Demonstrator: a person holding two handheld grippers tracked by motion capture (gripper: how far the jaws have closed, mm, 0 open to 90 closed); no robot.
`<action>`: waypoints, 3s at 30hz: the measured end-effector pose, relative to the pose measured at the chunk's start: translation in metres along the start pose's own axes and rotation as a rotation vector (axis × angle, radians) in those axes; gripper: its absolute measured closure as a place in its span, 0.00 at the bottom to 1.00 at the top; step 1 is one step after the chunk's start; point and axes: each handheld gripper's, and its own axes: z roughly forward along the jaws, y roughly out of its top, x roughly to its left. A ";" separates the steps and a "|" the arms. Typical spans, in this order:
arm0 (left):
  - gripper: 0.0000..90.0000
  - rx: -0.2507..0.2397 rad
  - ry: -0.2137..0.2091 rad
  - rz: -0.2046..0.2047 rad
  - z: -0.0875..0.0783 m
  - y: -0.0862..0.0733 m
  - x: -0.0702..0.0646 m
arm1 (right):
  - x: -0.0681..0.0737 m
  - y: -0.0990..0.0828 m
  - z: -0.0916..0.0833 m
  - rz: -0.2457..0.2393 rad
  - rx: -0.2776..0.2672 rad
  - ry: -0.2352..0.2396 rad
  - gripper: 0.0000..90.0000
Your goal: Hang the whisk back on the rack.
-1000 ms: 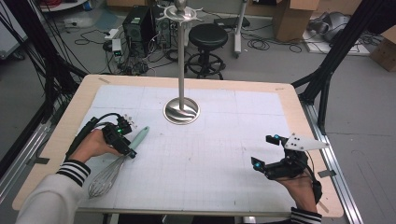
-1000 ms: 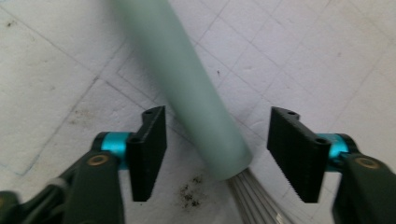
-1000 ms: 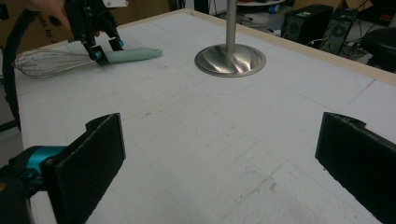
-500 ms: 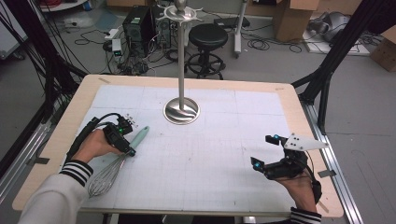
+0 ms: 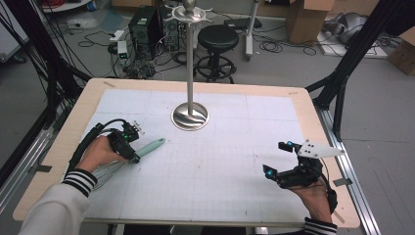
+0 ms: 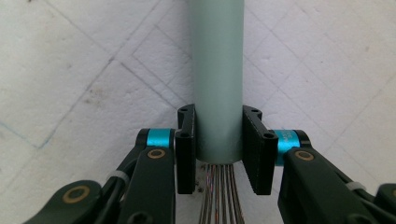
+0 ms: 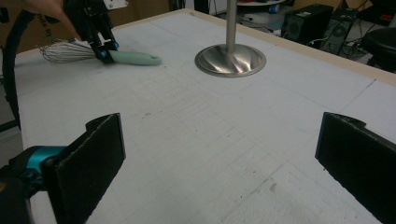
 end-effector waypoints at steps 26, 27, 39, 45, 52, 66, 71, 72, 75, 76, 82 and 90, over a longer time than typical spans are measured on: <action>0.77 -0.306 0.042 0.170 -0.083 0.016 -0.013 | 0.001 0.001 0.000 -0.001 0.000 0.000 0.01; 0.77 -0.320 0.051 0.172 -0.085 0.017 -0.014 | 0.001 0.001 0.000 -0.002 0.001 0.000 0.01; 0.77 -0.439 0.068 0.198 -0.125 0.036 -0.016 | 0.000 0.001 0.000 -0.001 -0.001 0.001 0.01; 0.77 -0.459 0.066 0.223 -0.142 0.043 -0.017 | 0.001 0.001 -0.001 0.001 -0.001 0.003 0.01; 0.77 -0.508 0.073 0.239 -0.165 0.047 -0.015 | 0.000 0.001 -0.001 0.001 -0.003 0.003 0.01; 0.77 -0.576 0.095 0.239 -0.207 0.055 -0.011 | -0.001 0.000 0.000 0.003 0.005 0.002 0.01; 0.77 -0.621 0.085 0.227 -0.216 0.057 -0.006 | -0.001 0.000 0.000 0.001 0.005 0.002 0.01; 0.77 -0.621 0.088 0.228 -0.219 0.058 -0.005 | -0.001 0.000 0.000 0.003 0.005 0.003 0.01; 0.77 -0.634 0.088 0.227 -0.225 0.060 -0.001 | -0.002 0.000 -0.001 0.005 0.004 0.003 0.01; 0.77 -0.639 0.087 0.228 -0.227 0.060 -0.001 | -0.002 0.000 -0.001 0.004 0.001 -0.001 0.01; 0.77 -0.658 0.097 0.228 -0.242 0.065 0.003 | -0.003 -0.001 -0.002 0.008 -0.001 -0.001 0.01; 0.77 -0.685 0.099 0.235 -0.255 0.076 0.008 | -0.003 0.000 -0.006 0.003 -0.011 -0.008 0.01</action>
